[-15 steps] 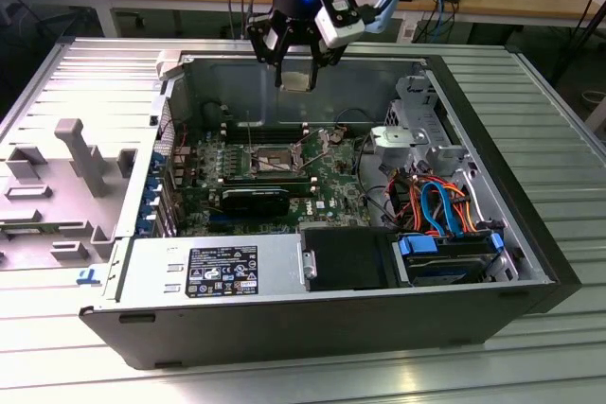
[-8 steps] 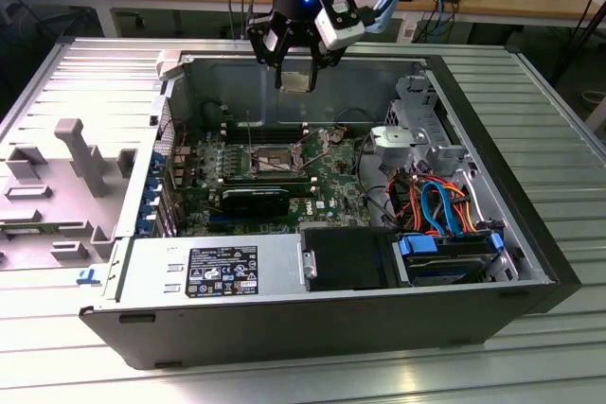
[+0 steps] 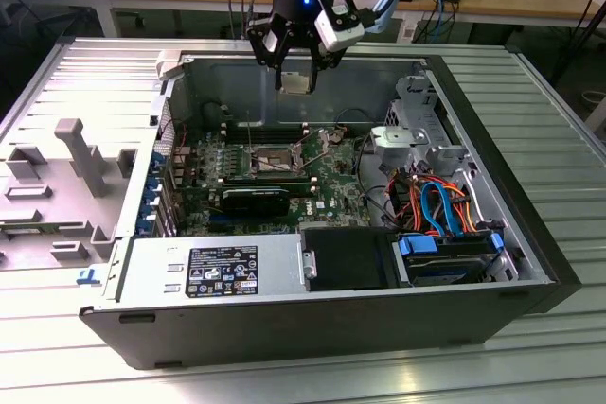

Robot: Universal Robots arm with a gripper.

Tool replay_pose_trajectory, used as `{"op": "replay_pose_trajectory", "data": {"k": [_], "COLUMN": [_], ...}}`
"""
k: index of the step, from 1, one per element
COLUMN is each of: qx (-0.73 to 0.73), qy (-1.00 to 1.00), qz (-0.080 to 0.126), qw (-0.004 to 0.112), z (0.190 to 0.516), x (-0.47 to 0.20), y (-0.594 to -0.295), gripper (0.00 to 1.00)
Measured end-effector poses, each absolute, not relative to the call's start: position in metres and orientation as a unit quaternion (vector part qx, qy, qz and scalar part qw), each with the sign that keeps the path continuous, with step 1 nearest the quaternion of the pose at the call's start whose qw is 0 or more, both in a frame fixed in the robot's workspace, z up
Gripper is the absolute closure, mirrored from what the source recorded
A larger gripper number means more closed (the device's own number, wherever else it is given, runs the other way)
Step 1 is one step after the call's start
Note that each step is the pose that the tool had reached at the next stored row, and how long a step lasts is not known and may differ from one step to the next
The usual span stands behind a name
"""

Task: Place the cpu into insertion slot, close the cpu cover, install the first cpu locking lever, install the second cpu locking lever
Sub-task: 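Place the cpu into insertion slot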

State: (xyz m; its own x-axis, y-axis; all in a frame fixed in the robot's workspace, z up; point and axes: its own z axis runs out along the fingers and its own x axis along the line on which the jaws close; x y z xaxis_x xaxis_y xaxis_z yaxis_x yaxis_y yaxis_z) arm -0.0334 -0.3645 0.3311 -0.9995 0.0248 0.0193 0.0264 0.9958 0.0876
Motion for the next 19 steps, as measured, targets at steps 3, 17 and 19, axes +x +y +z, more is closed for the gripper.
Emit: {"op": "replay_pose_trajectory", "data": {"k": [3, 17, 19], "qx": [-0.013, -0.013, -0.013], "qy": [-0.999, -0.999, -0.999], "qz": [-0.044, -0.044, -0.043], "qw": [0.009, 0.009, 0.009], "z": [0.3304, 0.3268, 0.3263], "x": [-0.0334, -0.0334, -0.0334], "y": [-0.3646, -0.3655, -0.3657], "gripper": [0.46, 0.46, 0.46]}}
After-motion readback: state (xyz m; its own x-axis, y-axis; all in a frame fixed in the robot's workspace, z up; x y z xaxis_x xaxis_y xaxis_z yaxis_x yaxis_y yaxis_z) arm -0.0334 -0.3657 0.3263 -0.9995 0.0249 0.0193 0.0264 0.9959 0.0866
